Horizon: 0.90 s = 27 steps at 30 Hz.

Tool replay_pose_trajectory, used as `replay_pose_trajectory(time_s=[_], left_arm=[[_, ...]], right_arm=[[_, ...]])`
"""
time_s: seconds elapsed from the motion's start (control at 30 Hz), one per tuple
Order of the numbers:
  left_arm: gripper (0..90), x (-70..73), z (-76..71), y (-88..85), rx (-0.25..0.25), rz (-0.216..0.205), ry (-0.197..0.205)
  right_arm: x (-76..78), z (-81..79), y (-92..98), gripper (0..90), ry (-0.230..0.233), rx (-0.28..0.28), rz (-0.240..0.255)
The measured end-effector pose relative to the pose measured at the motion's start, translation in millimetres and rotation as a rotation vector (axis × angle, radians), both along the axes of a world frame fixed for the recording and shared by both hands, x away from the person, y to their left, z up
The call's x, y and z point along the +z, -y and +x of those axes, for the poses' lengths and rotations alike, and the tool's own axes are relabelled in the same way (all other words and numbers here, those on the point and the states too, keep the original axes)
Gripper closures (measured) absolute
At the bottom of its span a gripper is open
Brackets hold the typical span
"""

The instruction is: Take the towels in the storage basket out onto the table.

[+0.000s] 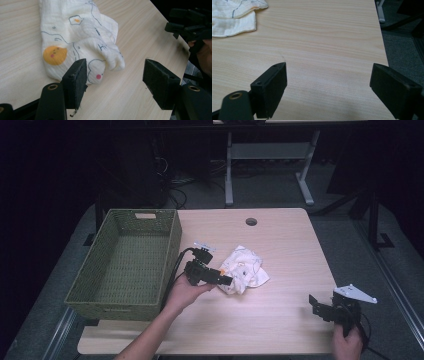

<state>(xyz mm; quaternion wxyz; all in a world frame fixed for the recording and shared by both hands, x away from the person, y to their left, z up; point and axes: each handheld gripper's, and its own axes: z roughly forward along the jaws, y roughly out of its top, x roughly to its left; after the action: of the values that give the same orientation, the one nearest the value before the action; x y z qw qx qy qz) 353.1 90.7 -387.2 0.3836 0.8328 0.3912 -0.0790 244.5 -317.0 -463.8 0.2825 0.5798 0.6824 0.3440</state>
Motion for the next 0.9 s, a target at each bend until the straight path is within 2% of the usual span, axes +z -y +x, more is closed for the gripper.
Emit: replay_pose_trajectory(time_s=[0.2, 0.27, 0.47, 0.53, 0.9], left_arm=[[34.9, -5.5, -8.4, -1.5, -0.008, -0.004, -0.001], [34.7, -6.7, -10.1, -2.8, -0.013, 0.012, 0.005], [34.5, -9.2, -14.8, -7.4, -0.015, 0.003, 0.0], [34.5, -10.3, -17.5, -8.2, -0.021, -0.011, -0.005], [34.3, -20.4, -32.1, -10.5, -0.034, -0.007, 0.007]], right_arm=[[-0.1, -0.1, -0.2, 13.9, 0.0, 0.0, -0.001], [-0.2, 0.1, -0.2, 13.9, -0.001, -0.001, -0.001], [-0.6, 0.2, -0.3, 13.9, -0.003, 0.001, -0.001], [-0.8, 0.1, -0.3, 13.9, -0.003, 0.001, -0.001], [-1.2, -0.1, -0.8, 13.9, -0.005, 0.0, 0.001]])
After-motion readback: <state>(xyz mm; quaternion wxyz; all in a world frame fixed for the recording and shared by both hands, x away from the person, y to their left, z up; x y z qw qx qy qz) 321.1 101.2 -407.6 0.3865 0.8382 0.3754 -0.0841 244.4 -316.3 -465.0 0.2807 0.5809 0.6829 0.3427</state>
